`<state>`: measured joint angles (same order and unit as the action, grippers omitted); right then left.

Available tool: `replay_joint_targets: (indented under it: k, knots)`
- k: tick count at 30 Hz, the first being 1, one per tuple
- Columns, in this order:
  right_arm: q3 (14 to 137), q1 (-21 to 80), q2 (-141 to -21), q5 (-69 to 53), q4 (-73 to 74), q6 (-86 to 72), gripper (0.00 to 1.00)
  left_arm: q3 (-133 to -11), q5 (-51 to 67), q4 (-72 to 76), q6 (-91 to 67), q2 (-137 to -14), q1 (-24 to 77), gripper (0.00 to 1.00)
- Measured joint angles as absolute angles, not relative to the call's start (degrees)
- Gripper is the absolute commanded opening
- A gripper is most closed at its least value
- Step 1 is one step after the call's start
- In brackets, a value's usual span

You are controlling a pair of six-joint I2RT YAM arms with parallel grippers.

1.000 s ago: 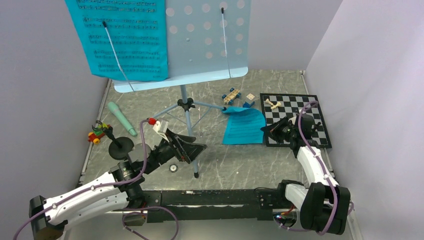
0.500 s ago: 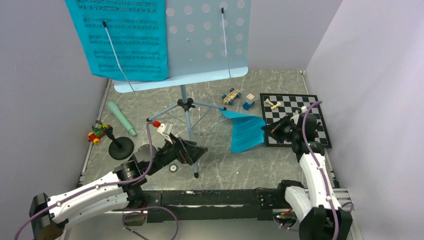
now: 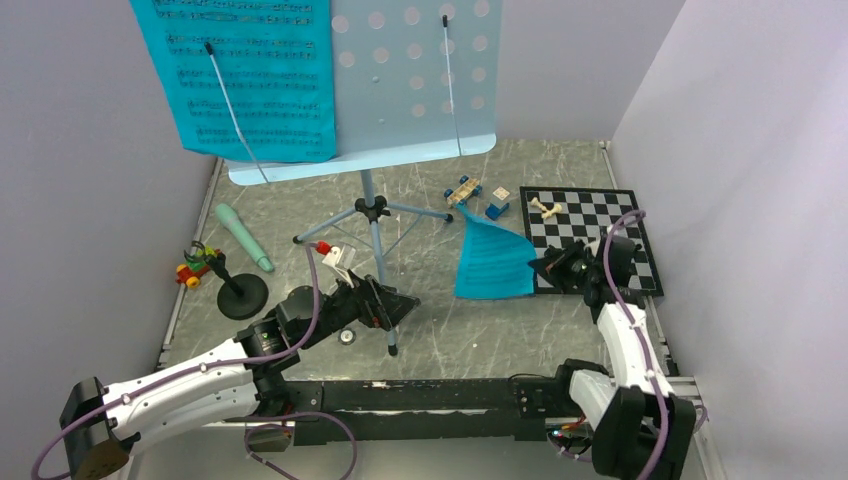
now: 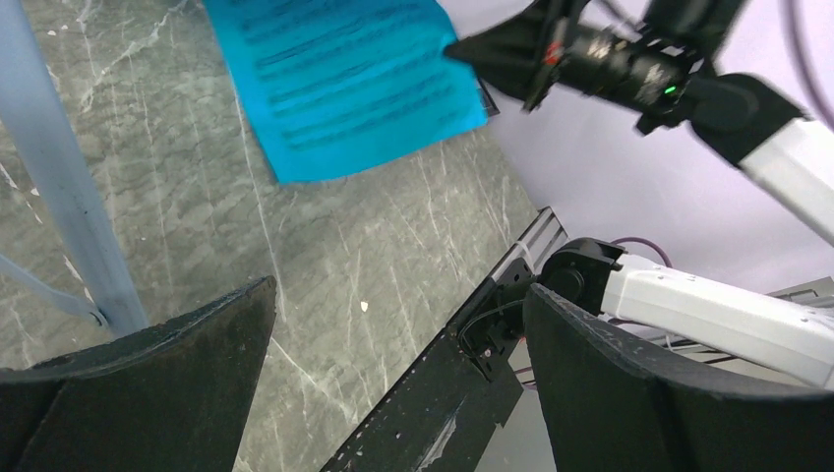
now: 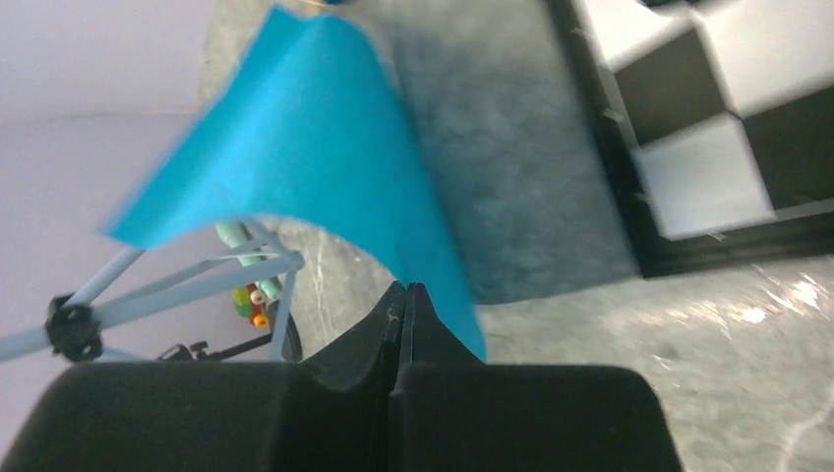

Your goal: Pack up the instrument practice props

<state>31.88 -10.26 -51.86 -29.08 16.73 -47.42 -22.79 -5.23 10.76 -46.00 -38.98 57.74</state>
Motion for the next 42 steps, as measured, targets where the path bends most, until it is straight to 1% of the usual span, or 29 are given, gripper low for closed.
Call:
replay_joint_targets:
  k: [3, 5, 12, 21, 22, 25, 27, 30, 33, 35, 38, 42]
  knots:
    - [24.97, -14.37, -54.72, -32.08, 14.13, -50.59, 0.00, -22.79, -5.21, 10.79, -46.02, -38.98, 57.74, 0.99]
    - [23.66, -15.09, -55.27, -33.19, 14.17, -51.53, 0.00, -22.79, -5.23, 10.76, -46.02, -38.94, 57.74, 0.99]
    - [25.12, -15.07, -55.86, -35.22, 10.17, -51.66, 0.00, -22.79, -5.15, 10.81, -46.19, -38.89, 57.74, 0.99]
    - [27.90, -15.14, -62.61, -33.98, 10.76, -49.56, 0.00, -22.72, -4.73, 10.92, -46.46, -38.87, 57.74, 0.99]
    - [28.58, -15.14, -63.26, -33.65, 10.79, -49.04, 0.03, -22.72, -4.75, 10.94, -46.46, -38.85, 57.74, 0.99]
    - [29.74, -15.14, -65.41, -32.84, 10.76, -47.79, 0.32, -22.59, -4.75, 11.27, -46.65, -38.85, 57.74, 0.99]
    - [29.95, -15.14, -66.74, -32.32, 10.92, -47.05, 0.49, -22.39, -4.73, 11.31, -46.83, -38.85, 57.74, 0.99]
    - [30.46, -15.14, -67.55, -31.48, 12.43, -46.06, 0.64, -22.26, -4.73, 11.27, -46.85, -38.85, 57.74, 0.99]
    - [32.25, -15.14, -67.09, -30.35, 14.83, -45.17, 0.73, -22.24, -4.82, 10.90, -46.83, -38.50, 57.74, 0.99]
    - [33.95, -15.14, -66.17, -29.61, 16.32, -44.56, 0.76, -22.24, -4.99, 10.07, -46.83, -37.78, 57.74, 0.99]
    - [37.32, -15.14, -64.31, -28.18, 18.48, -43.42, 0.79, -22.24, -5.67, 8.71, -46.81, -36.34, 57.74, 0.99]
    - [41.50, -14.35, -62.74, -25.32, 21.37, -41.28, 0.80, -22.26, -6.57, 7.42, -46.70, -35.40, 57.74, 0.99]
